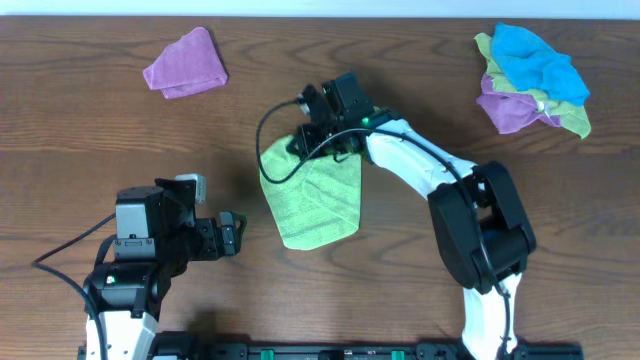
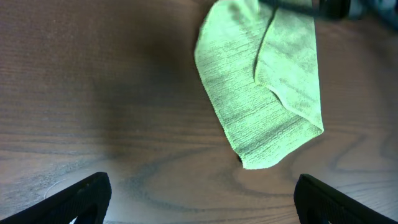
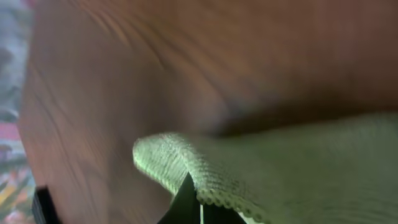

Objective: Fold the cloth

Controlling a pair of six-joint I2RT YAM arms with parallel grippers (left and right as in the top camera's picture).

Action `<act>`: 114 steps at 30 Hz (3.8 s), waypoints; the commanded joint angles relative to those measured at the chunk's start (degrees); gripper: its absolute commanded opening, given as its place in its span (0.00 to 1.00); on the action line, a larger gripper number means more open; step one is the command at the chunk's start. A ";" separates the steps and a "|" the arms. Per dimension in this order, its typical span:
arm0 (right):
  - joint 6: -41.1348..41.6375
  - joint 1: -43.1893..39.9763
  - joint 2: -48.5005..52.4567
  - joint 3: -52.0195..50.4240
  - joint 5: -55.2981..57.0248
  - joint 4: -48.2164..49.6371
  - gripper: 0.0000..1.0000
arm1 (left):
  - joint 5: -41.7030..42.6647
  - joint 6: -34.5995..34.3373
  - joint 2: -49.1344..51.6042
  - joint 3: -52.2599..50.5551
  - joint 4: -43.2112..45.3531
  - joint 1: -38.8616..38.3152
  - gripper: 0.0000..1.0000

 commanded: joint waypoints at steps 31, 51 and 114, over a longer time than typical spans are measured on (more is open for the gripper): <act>-7.10 5.22 -2.47 7.37 19.30 -36.98 0.85 | -1.66 -0.48 0.00 1.03 0.35 -0.17 0.95; -7.08 8.20 0.90 7.34 24.81 -36.15 0.69 | -1.68 -0.46 0.00 1.03 -1.29 -0.17 0.96; 36.96 -3.89 -9.86 -10.47 44.54 -53.18 0.01 | 4.39 -38.47 0.04 1.03 -1.18 -0.20 0.95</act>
